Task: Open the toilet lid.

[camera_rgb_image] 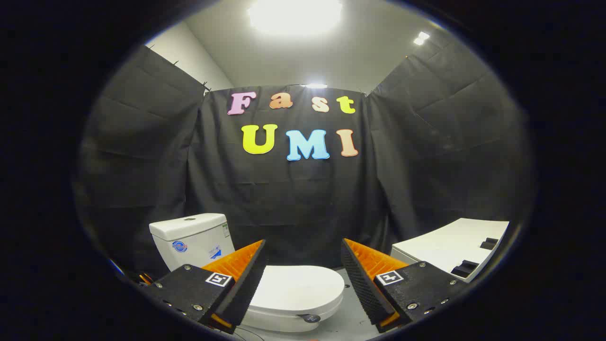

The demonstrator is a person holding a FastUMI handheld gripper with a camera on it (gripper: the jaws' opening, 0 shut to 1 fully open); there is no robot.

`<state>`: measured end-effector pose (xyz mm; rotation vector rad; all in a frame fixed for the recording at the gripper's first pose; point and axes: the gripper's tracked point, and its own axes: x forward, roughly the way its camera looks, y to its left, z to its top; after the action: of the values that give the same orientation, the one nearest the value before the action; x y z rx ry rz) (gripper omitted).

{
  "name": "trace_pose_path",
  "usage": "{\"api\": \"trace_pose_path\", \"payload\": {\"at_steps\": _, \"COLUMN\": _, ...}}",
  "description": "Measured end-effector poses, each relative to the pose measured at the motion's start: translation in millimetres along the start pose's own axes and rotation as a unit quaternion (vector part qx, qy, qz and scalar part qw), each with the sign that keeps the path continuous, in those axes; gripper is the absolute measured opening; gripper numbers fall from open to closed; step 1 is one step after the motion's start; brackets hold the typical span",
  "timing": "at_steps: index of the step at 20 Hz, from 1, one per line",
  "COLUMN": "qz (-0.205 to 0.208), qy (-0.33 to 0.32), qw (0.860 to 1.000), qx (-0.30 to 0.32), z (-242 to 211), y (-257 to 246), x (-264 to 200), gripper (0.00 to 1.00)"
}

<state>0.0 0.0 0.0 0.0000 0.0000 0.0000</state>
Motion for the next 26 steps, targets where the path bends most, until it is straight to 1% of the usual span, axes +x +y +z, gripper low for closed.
{"api": "trace_pose_path", "payload": {"at_steps": 5, "qz": -0.001, "qy": 0.014, "qw": 1.000, "qx": 0.013, "z": -7, "y": -4, "x": 1, "gripper": 0.95}}
{"api": "trace_pose_path", "payload": {"at_steps": 10, "qz": -0.006, "qy": 0.003, "qw": 1.000, "qx": 0.016, "z": 3, "y": -11, "x": 0, "gripper": 0.95}}
{"api": "trace_pose_path", "payload": {"at_steps": 13, "qz": -0.009, "qy": 0.003, "qw": 1.000, "qx": 0.016, "z": 0, "y": -13, "x": 2, "gripper": 0.95}}
{"api": "trace_pose_path", "payload": {"at_steps": 21, "qz": -0.002, "qy": -0.001, "qw": 1.000, "qx": 0.008, "z": 0, "y": -10, "x": -2, "gripper": 0.95}}
{"api": "trace_pose_path", "payload": {"at_steps": 26, "qz": 0.001, "qy": -0.006, "qw": 1.000, "qx": 0.022, "z": 1, "y": -13, "x": 2, "gripper": 0.95}}
